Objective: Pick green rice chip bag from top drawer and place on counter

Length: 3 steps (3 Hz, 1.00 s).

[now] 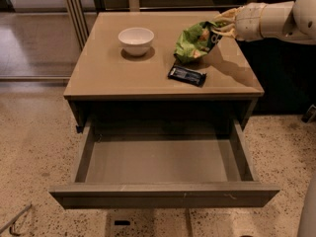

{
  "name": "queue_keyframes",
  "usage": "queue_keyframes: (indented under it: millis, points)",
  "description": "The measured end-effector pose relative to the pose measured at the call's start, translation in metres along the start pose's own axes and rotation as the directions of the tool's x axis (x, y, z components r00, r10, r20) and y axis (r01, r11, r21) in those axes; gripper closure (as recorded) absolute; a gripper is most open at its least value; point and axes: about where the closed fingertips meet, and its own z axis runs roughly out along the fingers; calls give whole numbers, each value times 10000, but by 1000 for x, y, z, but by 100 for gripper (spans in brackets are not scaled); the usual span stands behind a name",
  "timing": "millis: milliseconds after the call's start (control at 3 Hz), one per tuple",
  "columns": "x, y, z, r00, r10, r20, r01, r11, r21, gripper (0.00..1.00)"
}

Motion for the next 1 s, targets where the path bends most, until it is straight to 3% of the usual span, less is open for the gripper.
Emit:
queue_keyframes:
  millis: [667, 1000]
  points:
    - [0, 0, 0, 10000, 0, 1, 0, 10000, -1, 11]
    - [0, 0, 0, 10000, 0, 2, 0, 10000, -2, 0]
